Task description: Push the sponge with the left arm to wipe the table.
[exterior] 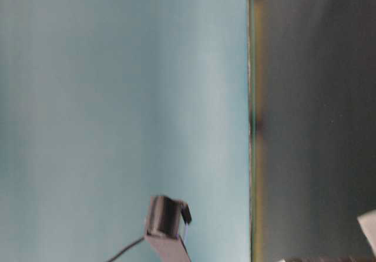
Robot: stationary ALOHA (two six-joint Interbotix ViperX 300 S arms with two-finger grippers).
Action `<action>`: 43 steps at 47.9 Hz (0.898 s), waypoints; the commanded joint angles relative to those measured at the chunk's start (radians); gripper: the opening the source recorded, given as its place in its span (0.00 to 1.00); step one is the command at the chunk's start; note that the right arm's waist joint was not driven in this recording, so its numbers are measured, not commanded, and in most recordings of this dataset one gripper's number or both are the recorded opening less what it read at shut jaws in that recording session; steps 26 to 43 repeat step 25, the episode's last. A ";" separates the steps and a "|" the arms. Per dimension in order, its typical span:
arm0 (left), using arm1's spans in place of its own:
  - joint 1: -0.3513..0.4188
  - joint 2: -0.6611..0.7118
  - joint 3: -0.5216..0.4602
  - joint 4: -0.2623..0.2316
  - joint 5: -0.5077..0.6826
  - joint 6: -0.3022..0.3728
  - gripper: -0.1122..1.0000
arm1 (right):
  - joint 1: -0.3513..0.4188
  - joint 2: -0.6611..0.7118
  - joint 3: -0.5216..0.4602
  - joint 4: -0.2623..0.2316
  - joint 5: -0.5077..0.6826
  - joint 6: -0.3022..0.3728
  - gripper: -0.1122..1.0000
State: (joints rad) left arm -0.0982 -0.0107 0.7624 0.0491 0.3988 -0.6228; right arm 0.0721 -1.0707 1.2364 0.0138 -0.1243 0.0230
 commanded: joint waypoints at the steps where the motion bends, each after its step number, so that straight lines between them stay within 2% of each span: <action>1: -0.046 -0.018 0.008 -0.002 0.008 -0.003 0.17 | 0.000 0.005 -0.006 0.000 -0.011 -0.006 0.12; 8: -0.100 -0.025 0.026 -0.002 0.009 -0.008 0.17 | 0.000 0.005 -0.006 0.000 -0.011 -0.008 0.12; 25: -0.233 -0.052 0.071 -0.002 0.003 -0.097 0.17 | 0.000 0.005 -0.006 0.000 -0.015 -0.006 0.12; 43: -0.233 -0.052 0.071 -0.002 0.003 -0.097 0.17 | 0.000 0.005 -0.006 0.000 -0.015 -0.006 0.12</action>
